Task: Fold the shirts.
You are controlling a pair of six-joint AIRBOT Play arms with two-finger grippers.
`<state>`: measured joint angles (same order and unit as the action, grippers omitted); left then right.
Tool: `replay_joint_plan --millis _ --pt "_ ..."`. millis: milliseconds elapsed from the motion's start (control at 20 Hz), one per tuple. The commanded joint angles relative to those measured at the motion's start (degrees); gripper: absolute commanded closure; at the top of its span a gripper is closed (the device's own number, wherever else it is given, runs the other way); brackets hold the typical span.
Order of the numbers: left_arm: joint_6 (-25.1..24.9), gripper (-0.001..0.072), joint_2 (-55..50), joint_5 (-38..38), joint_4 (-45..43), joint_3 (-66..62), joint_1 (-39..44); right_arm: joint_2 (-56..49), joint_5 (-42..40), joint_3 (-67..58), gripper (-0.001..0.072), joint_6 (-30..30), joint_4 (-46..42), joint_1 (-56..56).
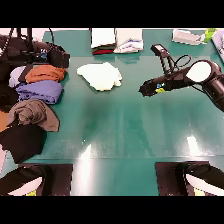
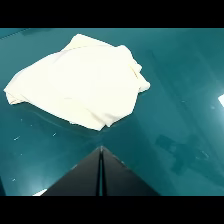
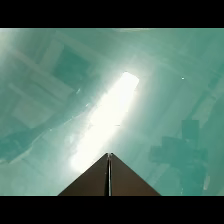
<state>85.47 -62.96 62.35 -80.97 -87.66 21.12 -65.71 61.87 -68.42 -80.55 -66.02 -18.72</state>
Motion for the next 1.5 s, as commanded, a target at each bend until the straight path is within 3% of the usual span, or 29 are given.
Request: replay_joint_plan --millis 0,350,450,500,550,600,900,1100,1450 --pt "0.0 0.0683 0.0 0.0 0.0 0.0 0.0 0.0 0.0 0.0 0.0697 0.0 0.0 0.0" --pt "0.0 0.0683 0.0 -0.6 0.3 0.0 0.0 0.0 0.0 0.0 0.0697 0.0 0.0 0.0" --pt "-0.1 0.068 -0.1 -4.6 -0.1 0.0 0.0 0.0 0.0 0.0 0.0697 0.0 0.0 0.0" --pt "-0.3 0.0493 -0.3 -6.3 -0.3 0.0 0.0 0.0 0.0 0.0 0.0697 0.0 0.0 0.0" --pt "0.8 0.0238 -1.0 -7.5 -0.3 0.1 0.0 0.0 0.0 0.0 0.0697 0.0 0.1 0.0" --pt "2.1 0.0207 -2.5 -7.7 -0.3 0.1 -0.4 0.0 0.0 0.0 0.0697 0.0 0.2 0.0" --pt "3.7 0.0206 -22.1 -9.5 -0.5 0.0 -0.4 0.1 0.1 0.0 0.0697 0.0 5.1 0.0" --pt "4.5 0.0198 -35.0 -15.4 6.0 -1.8 -0.4 0.1 0.1 0.0 0.0697 0.0 5.0 -0.1" --pt "4.6 0.0203 -42.7 -23.0 9.7 -6.0 -0.4 0.1 0.1 0.0 0.0697 0.0 5.0 0.0"
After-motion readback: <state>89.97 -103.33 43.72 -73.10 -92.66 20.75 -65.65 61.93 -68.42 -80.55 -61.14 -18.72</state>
